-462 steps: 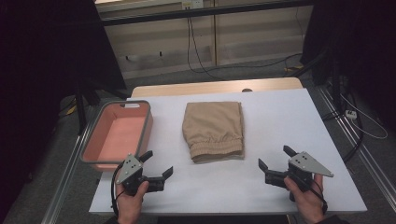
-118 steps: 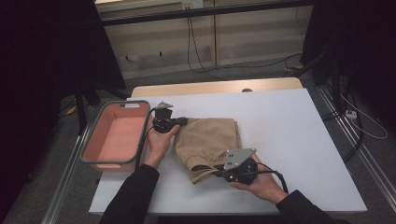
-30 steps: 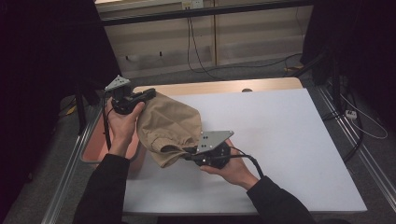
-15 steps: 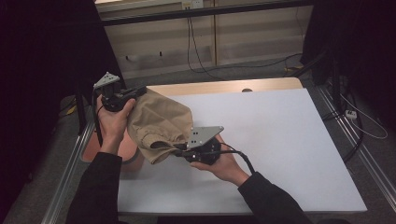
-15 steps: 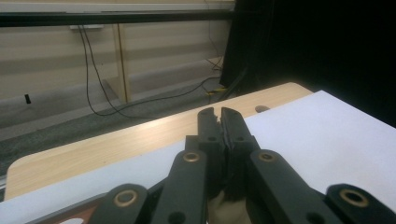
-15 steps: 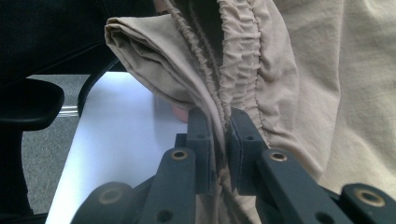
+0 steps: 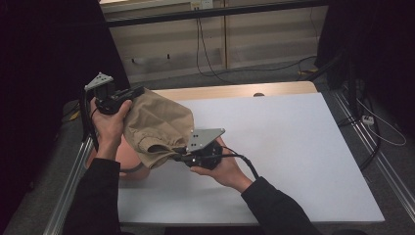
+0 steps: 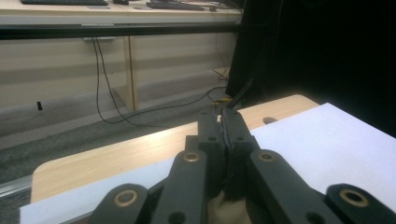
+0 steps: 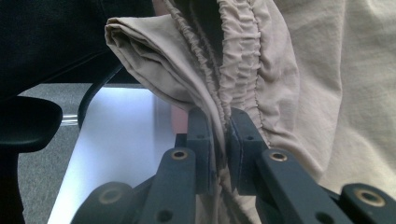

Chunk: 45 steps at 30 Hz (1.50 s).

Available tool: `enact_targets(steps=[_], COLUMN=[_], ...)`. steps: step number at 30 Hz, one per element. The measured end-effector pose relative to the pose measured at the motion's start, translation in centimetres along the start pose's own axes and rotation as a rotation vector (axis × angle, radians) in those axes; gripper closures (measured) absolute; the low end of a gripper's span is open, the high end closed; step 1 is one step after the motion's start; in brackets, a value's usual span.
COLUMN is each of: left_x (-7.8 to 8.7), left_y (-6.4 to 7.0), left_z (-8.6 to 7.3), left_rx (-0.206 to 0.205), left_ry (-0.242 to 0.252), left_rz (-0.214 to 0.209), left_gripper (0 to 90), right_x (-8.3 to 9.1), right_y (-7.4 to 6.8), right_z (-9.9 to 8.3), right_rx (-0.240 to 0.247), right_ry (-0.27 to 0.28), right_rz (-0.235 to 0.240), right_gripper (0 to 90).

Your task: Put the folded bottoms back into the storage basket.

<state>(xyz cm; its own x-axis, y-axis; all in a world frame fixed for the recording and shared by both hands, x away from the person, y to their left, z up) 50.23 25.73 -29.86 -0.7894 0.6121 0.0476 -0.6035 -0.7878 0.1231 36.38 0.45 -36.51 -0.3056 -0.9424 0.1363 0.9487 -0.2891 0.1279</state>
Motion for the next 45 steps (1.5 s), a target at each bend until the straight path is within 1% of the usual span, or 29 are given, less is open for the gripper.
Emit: enact_targets(steps=[7,9,13,15,16,19,23,24,25,31,33,35,37,38,41,45], left_x=[0.7,0.9,1.4,1.5,1.7,1.9,2.2,2.3,2.5,2.8,2.8,2.9,3.0,3.1,3.2,3.3], left_y=[-0.9,-1.1,-1.8,-2.0,-2.1,-2.3,-2.7,-2.8,-3.1,-3.8,-4.2,-4.8,-4.9,-5.2,-5.4,-6.0], left_z=[0.6,0.8,1.3,1.4,1.6,1.7,1.9,2.0,2.1,2.3,2.3,2.3,2.3,2.3,2.4,2.5], left_rx=[-0.003,-0.012,0.000,0.000,-0.005,-0.007,-0.005,0.001,0.002,0.008,0.003,0.008,0.014,0.011,0.013,0.012], left_ry=[0.011,0.011,0.026,0.028,0.032,0.037,0.042,0.047,0.050,0.053,0.053,0.047,0.045,0.044,0.047,0.049], left_rz=[0.017,0.021,0.032,0.029,0.036,0.038,0.044,0.047,0.046,0.057,0.051,0.065,0.068,0.071,0.077,0.076], left_gripper=[88.0,88.0,88.1,88.1,88.1,88.1,88.1,88.1,88.1,88.1,88.1,88.1,88.1,88.2,88.2,88.2], right_x=[-1.1,-1.4,-2.1,-2.3,-2.6,-2.9,-3.5,-3.6,-3.9,-4.7,-5.0,-5.4,-5.5,-5.8,-6.1,-6.6], right_y=[0.1,0.2,0.2,0.2,0.2,0.1,0.0,0.0,0.1,0.2,0.2,0.3,0.4,0.3,0.3,0.4], right_z=[0.5,0.6,1.1,1.2,1.4,1.5,1.8,1.8,2.0,2.4,2.4,2.6,2.7,2.8,3.0,3.3], right_rx=[0.004,0.004,0.004,0.005,0.009,0.007,0.010,0.012,0.014,0.021,0.022,0.020,0.023,0.025,0.027,0.027], right_ry=[0.006,0.006,0.014,0.016,0.018,0.020,0.024,0.023,0.021,0.016,0.013,0.012,0.011,0.010,0.008,0.005], right_rz=[0.009,0.012,0.015,0.018,0.022,0.025,0.034,0.035,0.038,0.039,0.040,0.040,0.040,0.043,0.045,0.045], right_gripper=[80.6,80.6,80.6,80.6,80.6,80.6,80.6,80.6,80.6,80.6,80.6,80.7,80.6,80.6,80.6,80.6])
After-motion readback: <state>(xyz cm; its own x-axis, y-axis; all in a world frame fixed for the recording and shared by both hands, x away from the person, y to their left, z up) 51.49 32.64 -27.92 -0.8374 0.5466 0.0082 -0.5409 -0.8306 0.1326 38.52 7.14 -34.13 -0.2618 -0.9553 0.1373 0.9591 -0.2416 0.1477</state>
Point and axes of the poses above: each handheld gripper's, and its own axes: x roughly backward along the jaws, z roughly out of its top, y roughly to its right, the point moved 2 cm from there along -x, roughly forward along the jaws, and after that the axes turned 14 degrees about y, right-handed, at the moved point
